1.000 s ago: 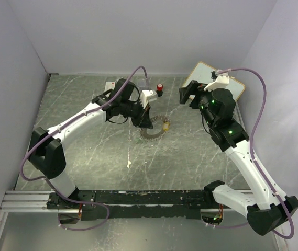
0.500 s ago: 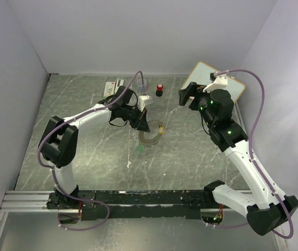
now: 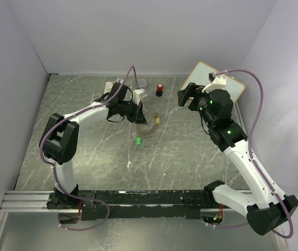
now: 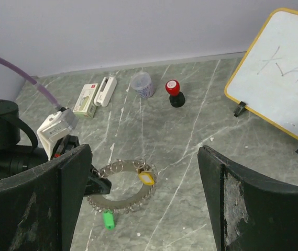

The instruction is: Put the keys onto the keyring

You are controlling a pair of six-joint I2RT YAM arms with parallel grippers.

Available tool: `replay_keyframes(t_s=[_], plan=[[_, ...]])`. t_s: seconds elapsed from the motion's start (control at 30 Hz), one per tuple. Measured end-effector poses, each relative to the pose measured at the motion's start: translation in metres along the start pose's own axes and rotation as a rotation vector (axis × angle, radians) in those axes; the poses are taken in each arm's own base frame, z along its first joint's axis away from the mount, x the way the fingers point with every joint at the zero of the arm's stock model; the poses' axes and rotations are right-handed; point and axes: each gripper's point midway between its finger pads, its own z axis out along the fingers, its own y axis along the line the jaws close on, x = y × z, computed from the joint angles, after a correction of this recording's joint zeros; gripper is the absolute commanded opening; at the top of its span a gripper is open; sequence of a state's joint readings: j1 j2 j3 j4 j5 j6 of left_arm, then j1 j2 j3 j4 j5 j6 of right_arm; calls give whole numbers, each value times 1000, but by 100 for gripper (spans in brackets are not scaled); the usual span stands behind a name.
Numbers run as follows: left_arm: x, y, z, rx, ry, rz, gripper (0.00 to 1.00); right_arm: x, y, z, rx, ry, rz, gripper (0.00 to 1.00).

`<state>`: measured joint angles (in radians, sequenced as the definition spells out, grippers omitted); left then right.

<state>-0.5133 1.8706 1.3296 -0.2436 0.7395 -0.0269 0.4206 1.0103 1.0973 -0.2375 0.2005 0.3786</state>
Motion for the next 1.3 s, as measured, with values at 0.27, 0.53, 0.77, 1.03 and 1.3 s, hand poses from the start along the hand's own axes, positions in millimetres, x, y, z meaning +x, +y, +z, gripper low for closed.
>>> replay_keyframes(t_s=[0.27,0.53,0.77,1.03,1.3], plan=[[-4,32,1,-84,-40,-44,48,5,2,3,-12,18,-2,82],[-4,78,-18,-284,-63,-82,57,7,4,4,-22,24,-3,82],[-16,104,-75,-638,-129,-106,98,12,5,8,-27,41,-6,83],[-70,85,-160,-884,-380,-136,98,18,-3,13,18,53,3,100],[-70,65,-184,-899,-466,-164,98,39,-35,4,156,44,45,100]])
